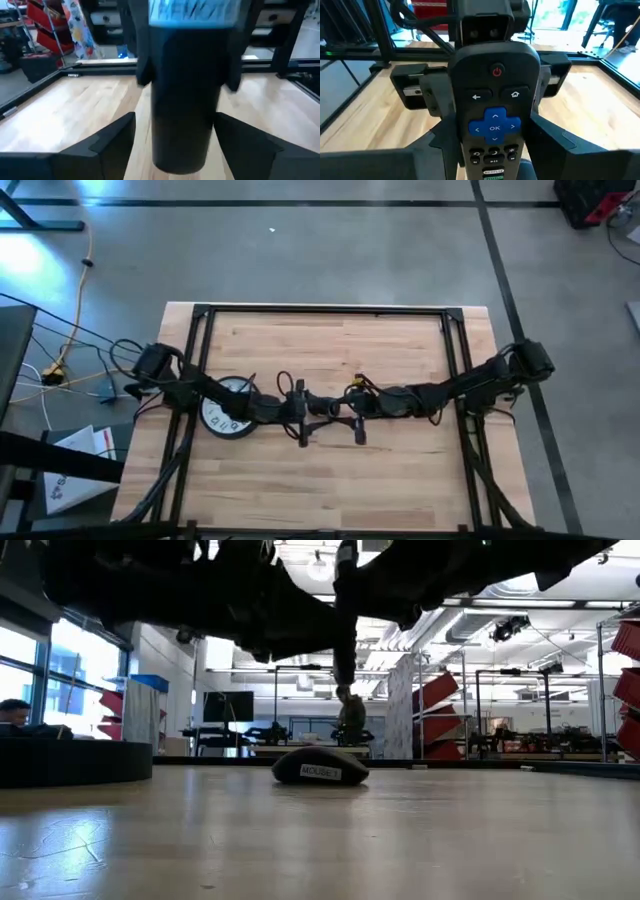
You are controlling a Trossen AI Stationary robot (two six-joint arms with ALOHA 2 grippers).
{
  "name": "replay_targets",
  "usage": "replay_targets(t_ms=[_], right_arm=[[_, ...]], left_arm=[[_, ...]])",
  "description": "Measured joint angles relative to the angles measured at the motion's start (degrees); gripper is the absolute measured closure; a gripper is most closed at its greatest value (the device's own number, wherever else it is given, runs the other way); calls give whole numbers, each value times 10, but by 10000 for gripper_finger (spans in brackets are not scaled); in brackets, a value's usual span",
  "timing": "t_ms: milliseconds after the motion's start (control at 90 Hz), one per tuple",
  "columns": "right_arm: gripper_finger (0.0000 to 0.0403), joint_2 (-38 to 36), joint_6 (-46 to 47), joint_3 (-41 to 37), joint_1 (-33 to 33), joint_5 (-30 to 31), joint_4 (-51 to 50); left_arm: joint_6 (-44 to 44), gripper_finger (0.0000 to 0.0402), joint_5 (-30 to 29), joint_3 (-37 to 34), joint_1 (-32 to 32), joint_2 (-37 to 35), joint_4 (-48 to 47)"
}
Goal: Insert battery
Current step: Open the black remote battery compartment
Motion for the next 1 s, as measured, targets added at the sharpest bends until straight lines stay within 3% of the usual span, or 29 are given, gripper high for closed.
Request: replay_targets(t_ms=[300, 667, 1000], right_arm=[[247, 0, -2, 0, 0, -2, 4], [247, 0, -3, 0, 0, -1, 12], [247, 1, -4, -1, 0, -2, 24]], left_arm=[[0, 156, 10, 0, 3, 10, 16], [0, 254, 39, 0, 9, 10, 14], [-1, 240, 36, 1, 10, 9, 3]])
